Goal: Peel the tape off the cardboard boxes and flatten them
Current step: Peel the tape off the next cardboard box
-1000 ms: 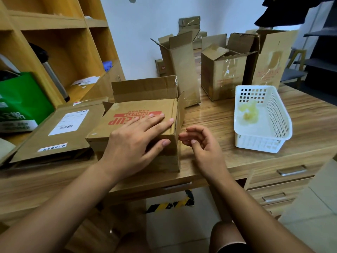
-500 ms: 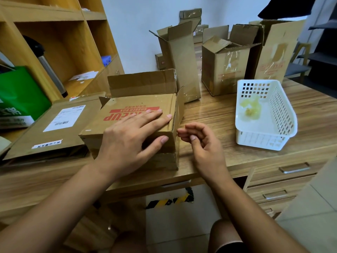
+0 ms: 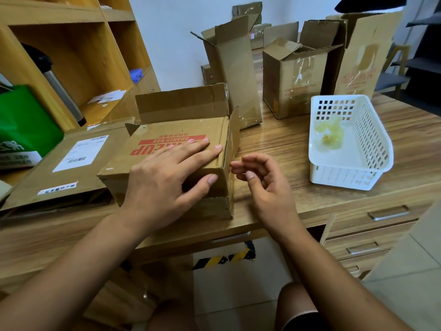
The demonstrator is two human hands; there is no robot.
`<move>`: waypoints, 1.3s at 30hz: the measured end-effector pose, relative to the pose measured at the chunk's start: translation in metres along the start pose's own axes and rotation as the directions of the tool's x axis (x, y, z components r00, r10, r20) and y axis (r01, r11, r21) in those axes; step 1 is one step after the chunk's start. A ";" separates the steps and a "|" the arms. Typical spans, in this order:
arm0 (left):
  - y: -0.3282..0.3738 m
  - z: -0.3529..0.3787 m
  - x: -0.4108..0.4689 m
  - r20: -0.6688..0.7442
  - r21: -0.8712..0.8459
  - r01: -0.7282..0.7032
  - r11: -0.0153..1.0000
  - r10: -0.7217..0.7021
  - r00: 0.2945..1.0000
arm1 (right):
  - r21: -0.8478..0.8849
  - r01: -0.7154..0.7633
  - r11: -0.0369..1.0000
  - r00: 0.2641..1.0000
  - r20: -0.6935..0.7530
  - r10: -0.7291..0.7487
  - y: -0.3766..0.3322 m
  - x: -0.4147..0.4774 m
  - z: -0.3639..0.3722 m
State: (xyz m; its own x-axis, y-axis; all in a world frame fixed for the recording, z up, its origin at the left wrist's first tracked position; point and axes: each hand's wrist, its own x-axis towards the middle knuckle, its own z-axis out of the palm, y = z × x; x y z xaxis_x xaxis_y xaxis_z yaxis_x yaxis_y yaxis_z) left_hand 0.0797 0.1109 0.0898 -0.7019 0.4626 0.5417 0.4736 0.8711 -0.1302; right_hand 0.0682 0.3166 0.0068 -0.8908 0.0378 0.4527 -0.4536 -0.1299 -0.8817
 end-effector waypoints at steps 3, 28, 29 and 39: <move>0.001 0.000 0.000 -0.003 0.000 0.002 1.000 -0.002 1.000 | -0.027 -0.013 1.000 1.000 0.014 0.013 0.001 -0.001 -0.001; 0.000 -0.001 0.000 0.018 -0.007 0.005 1.000 -0.005 1.000 | -0.409 0.105 0.906 0.994 0.022 -0.106 -0.003 0.000 0.012; 0.000 -0.001 0.001 0.018 -0.005 0.005 1.000 -0.004 1.000 | -0.411 0.092 0.907 0.996 0.037 -0.084 -0.003 -0.004 0.010; 0.001 -0.002 0.002 0.025 -0.017 0.002 1.000 -0.001 1.000 | -0.459 -0.029 0.888 0.996 0.062 0.065 -0.018 -0.015 -0.003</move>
State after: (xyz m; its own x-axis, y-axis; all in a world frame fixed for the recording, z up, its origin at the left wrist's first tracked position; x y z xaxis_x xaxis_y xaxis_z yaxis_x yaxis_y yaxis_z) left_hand 0.0796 0.1120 0.0927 -0.7157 0.4656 0.5205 0.4814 0.8689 -0.1153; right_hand 0.0899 0.3214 0.0153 -0.9150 -0.0320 0.4022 -0.3885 0.3389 -0.8569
